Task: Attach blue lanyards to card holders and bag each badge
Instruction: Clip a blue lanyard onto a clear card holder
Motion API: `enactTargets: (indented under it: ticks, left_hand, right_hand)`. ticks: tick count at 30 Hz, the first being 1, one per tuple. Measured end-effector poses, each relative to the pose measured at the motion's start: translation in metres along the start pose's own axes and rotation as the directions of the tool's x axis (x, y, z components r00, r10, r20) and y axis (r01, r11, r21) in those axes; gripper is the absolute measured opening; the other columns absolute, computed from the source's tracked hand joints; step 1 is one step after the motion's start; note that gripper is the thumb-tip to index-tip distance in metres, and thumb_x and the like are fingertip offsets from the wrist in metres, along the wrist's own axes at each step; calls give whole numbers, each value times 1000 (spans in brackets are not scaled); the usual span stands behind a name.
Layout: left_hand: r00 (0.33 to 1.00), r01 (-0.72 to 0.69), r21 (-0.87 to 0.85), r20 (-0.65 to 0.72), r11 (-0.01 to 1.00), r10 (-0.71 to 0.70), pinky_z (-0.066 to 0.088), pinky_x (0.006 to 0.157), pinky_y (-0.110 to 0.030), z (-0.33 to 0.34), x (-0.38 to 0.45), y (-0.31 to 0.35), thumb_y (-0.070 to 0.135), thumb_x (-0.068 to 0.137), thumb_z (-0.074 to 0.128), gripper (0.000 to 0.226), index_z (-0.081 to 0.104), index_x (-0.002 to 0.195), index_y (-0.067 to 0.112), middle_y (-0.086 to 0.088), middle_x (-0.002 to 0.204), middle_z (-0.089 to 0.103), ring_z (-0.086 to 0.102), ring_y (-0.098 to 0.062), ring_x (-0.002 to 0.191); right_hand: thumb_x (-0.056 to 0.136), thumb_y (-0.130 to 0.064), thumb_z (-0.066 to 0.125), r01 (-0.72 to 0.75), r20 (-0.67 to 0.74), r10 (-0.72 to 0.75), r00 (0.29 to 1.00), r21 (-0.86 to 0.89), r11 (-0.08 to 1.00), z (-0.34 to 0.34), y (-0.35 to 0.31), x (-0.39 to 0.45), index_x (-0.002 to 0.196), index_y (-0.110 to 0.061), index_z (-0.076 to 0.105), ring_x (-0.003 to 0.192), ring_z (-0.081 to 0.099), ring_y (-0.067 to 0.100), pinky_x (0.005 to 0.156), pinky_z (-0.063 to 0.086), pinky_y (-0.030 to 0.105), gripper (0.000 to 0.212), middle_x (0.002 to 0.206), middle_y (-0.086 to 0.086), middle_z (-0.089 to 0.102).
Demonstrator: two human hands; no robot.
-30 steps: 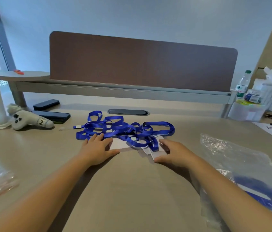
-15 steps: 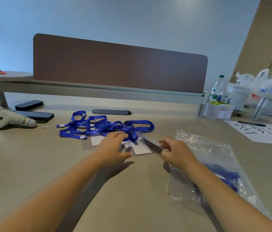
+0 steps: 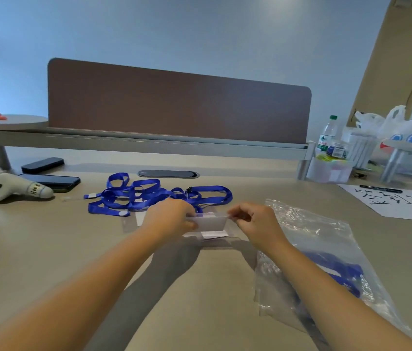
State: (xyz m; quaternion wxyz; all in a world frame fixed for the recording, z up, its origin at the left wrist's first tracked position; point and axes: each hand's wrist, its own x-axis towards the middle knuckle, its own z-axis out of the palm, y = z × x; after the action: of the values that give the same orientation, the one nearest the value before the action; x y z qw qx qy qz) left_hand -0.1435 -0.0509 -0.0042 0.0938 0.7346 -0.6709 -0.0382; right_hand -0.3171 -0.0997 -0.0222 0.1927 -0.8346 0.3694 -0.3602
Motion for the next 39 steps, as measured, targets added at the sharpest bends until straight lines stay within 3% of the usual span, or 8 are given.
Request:
enactTargets:
  ticks: [2, 6, 9, 14, 20, 26, 33, 39]
  left_hand:
    - [1000, 12, 52, -11, 999, -11, 46, 73, -25, -2, -2, -11, 32, 89, 52, 24, 63, 104, 18, -1, 90, 60, 53, -13, 81]
    - [999, 24, 18, -33, 1000, -23, 45, 77, -24, -4, -11, -40, 28, 90, 51, 26, 59, 113, 19, -2, 106, 65, 53, -12, 85]
    - [994, 72, 5, -79, 997, -72, 45, 77, -24, -7, -23, -67, 28, 93, 46, 24, 59, 110, 17, -3, 106, 65, 56, -15, 90]
    - [940, 229, -53, -247, 972, -235, 34, 59, -20, -7, -46, -120, 27, 93, 46, 20, 61, 99, 17, -2, 88, 61, 48, -13, 77]
    - [890, 267, -165, -336, 949, -309, 44, 66, -29, -5, -42, -143, 25, 91, 49, 19, 64, 97, 14, -5, 91, 66, 53, -17, 76]
    - [901, 158, -413, -310, 897, -302, 44, 76, -26, -4, -8, -127, 19, 86, 58, 19, 61, 103, 11, -7, 107, 64, 56, -17, 91]
    - [920, 98, -584, -256, 806, -297, 40, 82, -24, -7, 21, -134, 13, 78, 67, 48, 47, 122, 17, -7, 131, 51, 50, -19, 111]
    - [941, 74, -614, -219, 786, -259, 41, 85, -24, -1, 29, -142, 10, 76, 69, 54, 46, 124, 18, -9, 126, 54, 52, -18, 107]
  right_hand:
    - [83, 5, 55, 34, 15, -34, 999, 39, 999, 12, -9, 6, 96, 0, 69, 79, 58, 8, 72, 44, 5, 20, 93, 10, 70]
    - [83, 5, 54, 77, 67, -84, 994, 101, 992, 39, -30, 20, 100, -3, 68, 72, 57, -4, 71, 42, 1, 23, 96, 7, 69]
    - [87, -11, 56, 16, 113, -26, 993, 94, 995, 53, -35, 32, 115, -11, 61, 97, 59, 6, 84, 43, 14, 29, 113, 4, 64]
    - [90, -29, 50, -83, 252, 145, 957, -240, 967, 76, -24, 50, 136, -16, 38, 130, 38, 20, 105, 34, 31, 49, 145, 3, 38]
    - [90, -36, 48, 29, 388, 101, 916, -316, 948, 93, -28, 49, 117, -21, 59, 103, 55, 14, 89, 45, 28, 33, 116, -2, 62]
    - [92, -21, 48, -79, 102, 88, 991, -81, 994, 80, -21, 72, 104, -13, 64, 86, 57, 14, 77, 48, 29, 22, 104, 3, 66]
    - [91, 0, 42, -97, 214, 156, 964, -262, 960, 90, 3, 118, 127, -17, 50, 122, 47, 23, 100, 41, 32, 41, 135, 5, 48]
    - [89, -13, 51, 1, 349, 140, 927, -375, 927, 103, 7, 135, 118, -16, 60, 116, 48, 24, 98, 41, 33, 30, 129, 6, 51]
